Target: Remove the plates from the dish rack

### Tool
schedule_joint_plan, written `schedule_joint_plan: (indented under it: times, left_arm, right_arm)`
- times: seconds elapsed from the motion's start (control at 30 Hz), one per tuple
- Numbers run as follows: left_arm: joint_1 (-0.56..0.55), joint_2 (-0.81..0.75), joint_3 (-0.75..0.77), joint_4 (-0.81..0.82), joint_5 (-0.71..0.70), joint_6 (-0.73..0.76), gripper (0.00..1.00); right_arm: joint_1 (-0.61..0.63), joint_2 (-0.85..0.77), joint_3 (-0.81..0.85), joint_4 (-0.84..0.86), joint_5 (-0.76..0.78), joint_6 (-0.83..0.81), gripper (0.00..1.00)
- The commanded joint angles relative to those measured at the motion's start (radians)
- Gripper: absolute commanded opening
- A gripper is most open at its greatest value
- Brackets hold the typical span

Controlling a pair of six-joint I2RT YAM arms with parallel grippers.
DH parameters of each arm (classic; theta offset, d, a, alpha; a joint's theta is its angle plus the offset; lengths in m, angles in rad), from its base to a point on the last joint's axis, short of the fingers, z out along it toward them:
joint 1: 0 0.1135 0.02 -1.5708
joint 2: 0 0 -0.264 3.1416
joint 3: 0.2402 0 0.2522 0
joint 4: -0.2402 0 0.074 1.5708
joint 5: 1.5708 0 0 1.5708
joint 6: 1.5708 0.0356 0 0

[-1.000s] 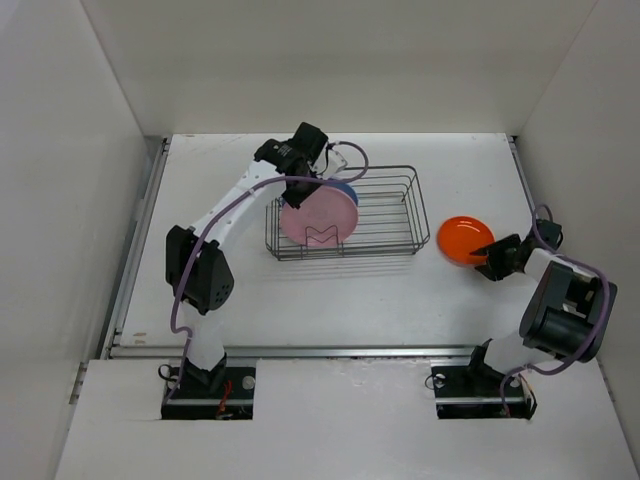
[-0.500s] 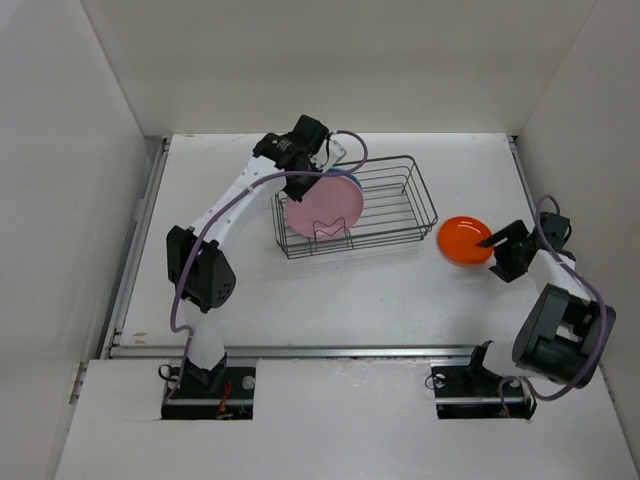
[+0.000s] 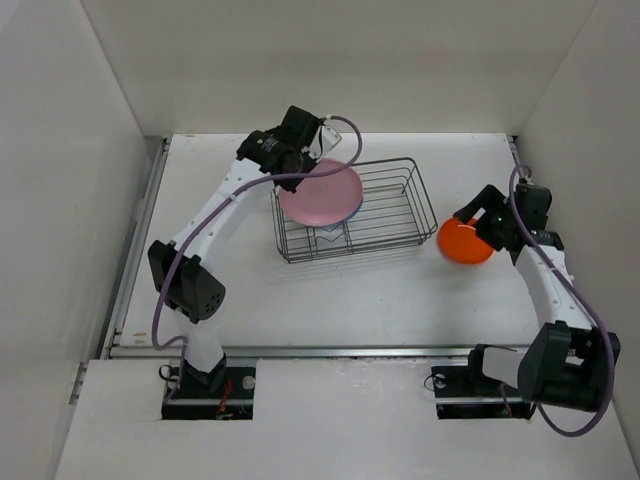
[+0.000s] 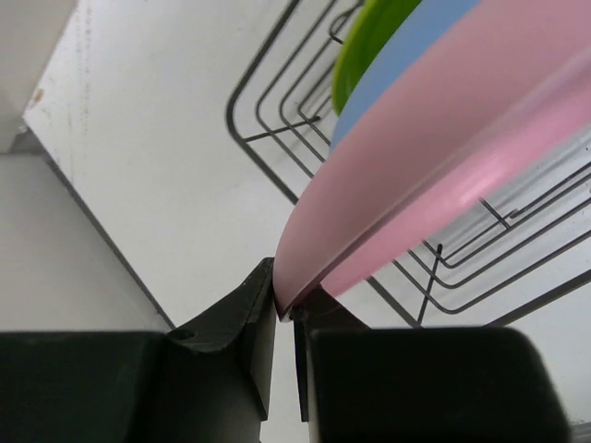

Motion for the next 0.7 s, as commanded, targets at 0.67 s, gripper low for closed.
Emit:
schedule_joint_plan:
  times: [0.67]
  left_arm:
    - [0.643, -0.205, -0.014, -0.249, 0.553, -0.275, 0.00]
  right_arm:
    - [0.527, 0.277, 0.461, -0.004, 0.079, -0.261, 0.82]
